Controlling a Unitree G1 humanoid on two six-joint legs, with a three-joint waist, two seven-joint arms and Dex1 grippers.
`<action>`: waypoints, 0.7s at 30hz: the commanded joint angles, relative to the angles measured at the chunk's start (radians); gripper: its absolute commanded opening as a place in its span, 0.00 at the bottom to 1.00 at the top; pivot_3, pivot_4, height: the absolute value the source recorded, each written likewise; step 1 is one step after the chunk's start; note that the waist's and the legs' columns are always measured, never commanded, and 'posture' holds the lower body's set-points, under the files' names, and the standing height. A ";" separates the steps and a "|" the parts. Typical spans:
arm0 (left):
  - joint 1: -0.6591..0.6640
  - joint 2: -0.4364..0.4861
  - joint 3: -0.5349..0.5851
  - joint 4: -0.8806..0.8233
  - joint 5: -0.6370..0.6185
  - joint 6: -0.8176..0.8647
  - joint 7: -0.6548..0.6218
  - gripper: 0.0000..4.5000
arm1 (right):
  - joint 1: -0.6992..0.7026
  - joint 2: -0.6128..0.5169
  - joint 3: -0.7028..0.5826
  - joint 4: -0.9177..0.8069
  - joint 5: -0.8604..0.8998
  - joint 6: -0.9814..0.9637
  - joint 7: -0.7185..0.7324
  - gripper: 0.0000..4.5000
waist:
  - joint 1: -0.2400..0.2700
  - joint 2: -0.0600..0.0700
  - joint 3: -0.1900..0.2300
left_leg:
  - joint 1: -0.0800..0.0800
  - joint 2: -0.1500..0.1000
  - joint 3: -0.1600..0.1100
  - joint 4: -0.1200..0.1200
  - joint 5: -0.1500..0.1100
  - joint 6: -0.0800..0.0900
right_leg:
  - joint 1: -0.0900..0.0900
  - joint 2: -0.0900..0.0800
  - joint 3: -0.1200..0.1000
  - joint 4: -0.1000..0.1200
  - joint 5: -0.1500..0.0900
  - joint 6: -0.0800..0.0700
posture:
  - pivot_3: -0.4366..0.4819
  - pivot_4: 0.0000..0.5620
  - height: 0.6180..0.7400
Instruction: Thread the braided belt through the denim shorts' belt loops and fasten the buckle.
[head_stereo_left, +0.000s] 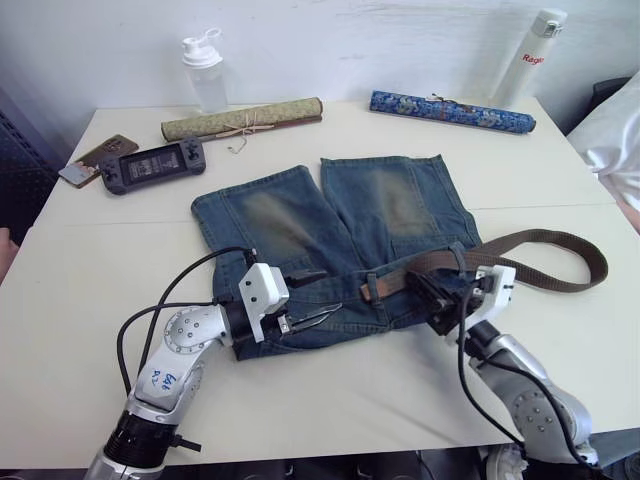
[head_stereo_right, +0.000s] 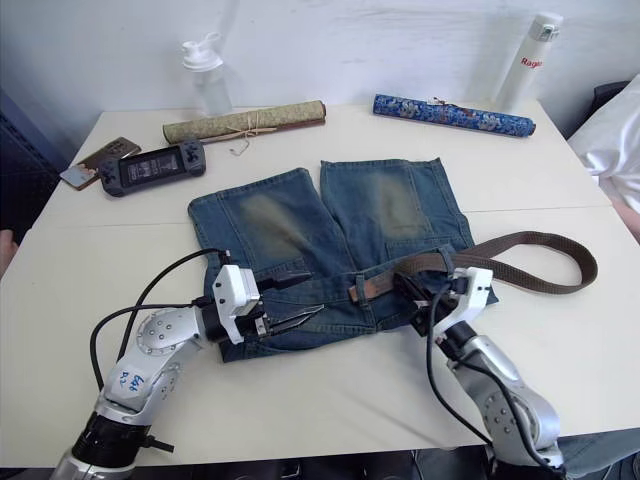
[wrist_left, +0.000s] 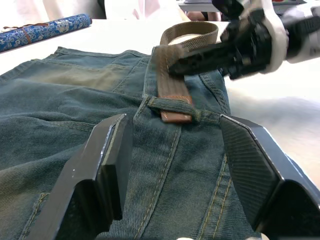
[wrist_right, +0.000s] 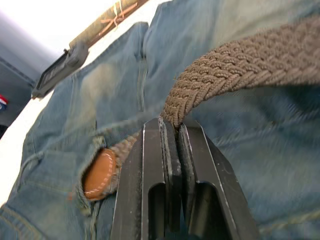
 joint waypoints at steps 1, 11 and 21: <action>-0.005 -0.005 0.010 -0.024 0.011 -0.007 0.010 0.67 | 0.001 0.058 -0.005 -0.026 0.017 -0.004 -0.008 0.00 | 0.000 0.000 0.000 | 0.000 0.000 0.000 0.000 0.000 0.000 | 0.000 0.000 0.000 0.000 0.000 0.000 | 0.48 0.27 0.82; -0.071 0.054 -0.062 0.123 0.367 -0.417 0.065 0.67 | -0.078 0.124 -0.102 0.049 0.515 0.299 -0.343 0.00 | -0.001 0.000 0.000 | 0.000 0.000 0.000 0.000 0.000 0.000 | 0.000 0.000 0.000 0.000 0.000 0.000 | 0.48 0.27 0.82; -0.130 0.040 -0.078 0.275 0.480 -0.685 0.118 0.67 | -0.148 0.081 -0.102 0.035 0.716 0.356 -0.437 0.00 | -0.005 0.001 0.000 | 0.000 0.001 0.001 -0.003 -0.001 0.000 | -0.002 0.000 0.000 0.000 -0.001 -0.001 | 0.48 0.27 0.82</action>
